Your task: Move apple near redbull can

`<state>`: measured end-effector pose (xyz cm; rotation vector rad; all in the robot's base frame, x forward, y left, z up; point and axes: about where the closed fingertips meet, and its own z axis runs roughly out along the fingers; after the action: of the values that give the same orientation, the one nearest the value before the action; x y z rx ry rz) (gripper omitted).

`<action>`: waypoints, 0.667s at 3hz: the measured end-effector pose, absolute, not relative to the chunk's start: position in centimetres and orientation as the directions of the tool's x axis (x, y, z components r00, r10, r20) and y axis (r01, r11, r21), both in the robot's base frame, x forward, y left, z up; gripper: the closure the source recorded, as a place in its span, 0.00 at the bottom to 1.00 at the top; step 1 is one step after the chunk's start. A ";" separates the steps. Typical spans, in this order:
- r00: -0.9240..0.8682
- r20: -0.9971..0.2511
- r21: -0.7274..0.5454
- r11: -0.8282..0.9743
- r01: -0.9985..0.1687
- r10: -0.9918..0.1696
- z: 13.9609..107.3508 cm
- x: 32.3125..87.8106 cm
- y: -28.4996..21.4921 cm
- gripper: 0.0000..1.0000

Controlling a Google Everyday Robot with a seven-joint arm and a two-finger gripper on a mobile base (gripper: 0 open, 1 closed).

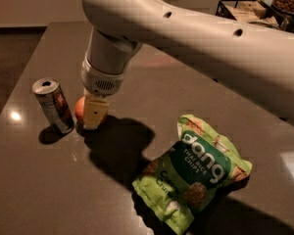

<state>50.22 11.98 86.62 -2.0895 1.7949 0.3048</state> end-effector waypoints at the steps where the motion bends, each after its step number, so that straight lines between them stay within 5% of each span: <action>1: 0.168 -0.393 -0.136 -0.124 -0.983 -0.904 86.6 50.1 12.0 0.53; 2: 0.170 -0.392 -0.136 -0.126 -0.983 -0.904 86.6 50.1 12.1 0.28</action>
Offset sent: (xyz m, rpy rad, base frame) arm -0.0006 0.0006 0.0000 -0.0012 -0.0008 0.0013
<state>50.06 12.12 86.62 -2.0945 1.7913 0.3024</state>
